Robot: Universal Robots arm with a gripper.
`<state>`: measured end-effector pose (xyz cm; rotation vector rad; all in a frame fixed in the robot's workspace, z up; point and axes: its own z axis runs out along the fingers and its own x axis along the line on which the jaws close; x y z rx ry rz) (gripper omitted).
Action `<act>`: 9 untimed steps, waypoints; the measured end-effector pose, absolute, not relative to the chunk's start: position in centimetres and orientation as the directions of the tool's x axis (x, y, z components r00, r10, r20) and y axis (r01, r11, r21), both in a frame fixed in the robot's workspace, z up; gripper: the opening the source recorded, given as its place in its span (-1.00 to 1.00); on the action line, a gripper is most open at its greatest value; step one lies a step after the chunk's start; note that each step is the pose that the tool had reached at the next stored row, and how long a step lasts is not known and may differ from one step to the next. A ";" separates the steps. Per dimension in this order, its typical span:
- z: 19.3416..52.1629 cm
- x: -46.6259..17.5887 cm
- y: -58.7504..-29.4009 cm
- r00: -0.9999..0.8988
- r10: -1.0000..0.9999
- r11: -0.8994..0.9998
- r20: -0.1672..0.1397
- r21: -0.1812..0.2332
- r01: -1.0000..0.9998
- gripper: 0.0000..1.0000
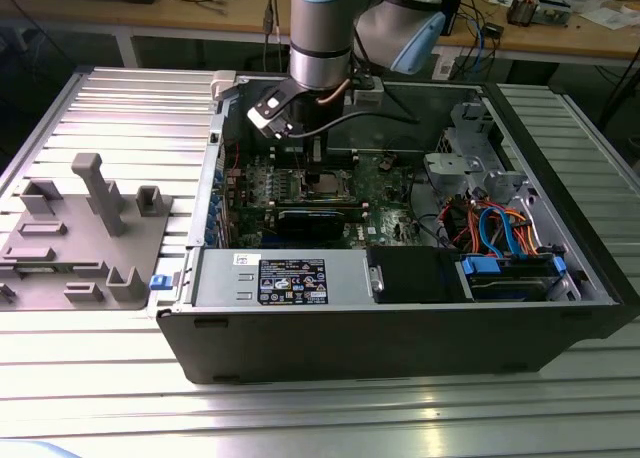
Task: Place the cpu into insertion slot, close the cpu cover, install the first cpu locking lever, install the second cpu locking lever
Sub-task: 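Close the cpu cover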
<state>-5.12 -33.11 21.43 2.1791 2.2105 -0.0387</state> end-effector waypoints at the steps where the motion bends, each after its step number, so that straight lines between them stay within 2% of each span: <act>1: 21.3 -5.1 -33.1 -0.017 0.999 0.018 -0.044 0.008 1.000 -0.79; 9: 20.9 -5.2 -33.1 -0.040 0.998 0.040 -0.044 0.008 0.999 -0.79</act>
